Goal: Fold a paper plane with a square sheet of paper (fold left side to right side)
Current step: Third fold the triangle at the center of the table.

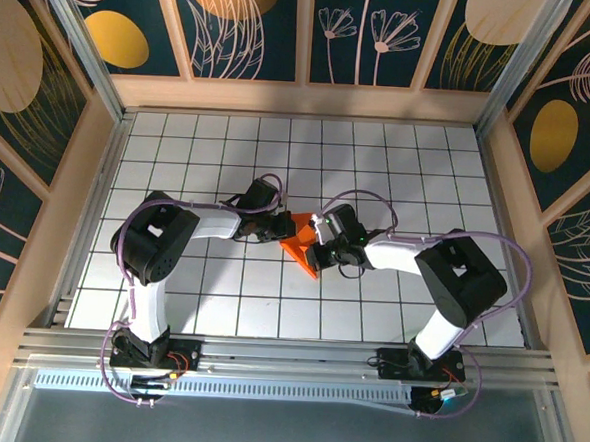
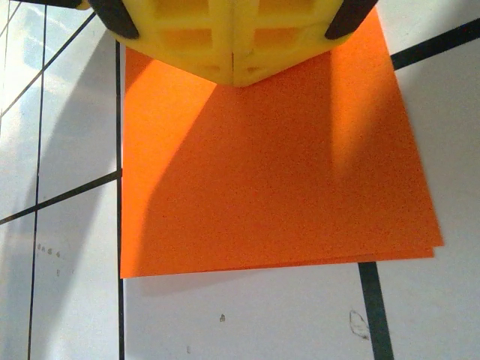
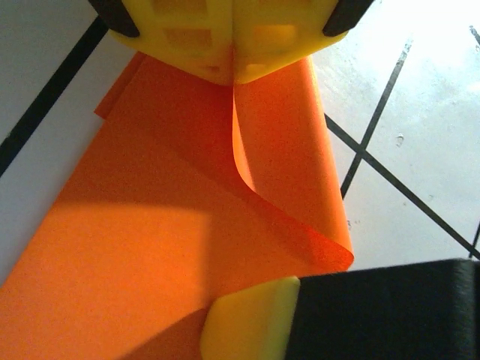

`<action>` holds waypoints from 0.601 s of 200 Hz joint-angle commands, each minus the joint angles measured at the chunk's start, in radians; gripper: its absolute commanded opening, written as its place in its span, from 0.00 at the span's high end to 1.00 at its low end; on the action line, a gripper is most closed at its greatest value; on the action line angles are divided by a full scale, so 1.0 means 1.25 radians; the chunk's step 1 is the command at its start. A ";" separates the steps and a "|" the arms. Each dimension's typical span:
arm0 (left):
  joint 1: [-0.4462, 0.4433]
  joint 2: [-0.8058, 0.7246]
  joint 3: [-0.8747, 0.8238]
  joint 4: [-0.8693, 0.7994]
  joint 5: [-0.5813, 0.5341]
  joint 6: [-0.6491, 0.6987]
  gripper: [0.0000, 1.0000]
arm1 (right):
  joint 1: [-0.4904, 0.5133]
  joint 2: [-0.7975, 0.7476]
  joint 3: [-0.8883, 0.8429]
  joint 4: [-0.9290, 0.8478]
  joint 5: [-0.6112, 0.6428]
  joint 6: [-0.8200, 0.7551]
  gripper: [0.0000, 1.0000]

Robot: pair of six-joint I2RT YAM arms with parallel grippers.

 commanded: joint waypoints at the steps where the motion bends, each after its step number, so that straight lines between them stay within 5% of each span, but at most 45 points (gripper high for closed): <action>1: -0.005 0.047 -0.007 -0.063 -0.052 0.018 1.00 | -0.006 0.026 0.031 -0.060 0.015 -0.006 1.00; 120: -0.006 0.046 -0.007 -0.067 -0.056 0.020 1.00 | -0.009 -0.024 0.030 -0.049 0.025 -0.004 1.00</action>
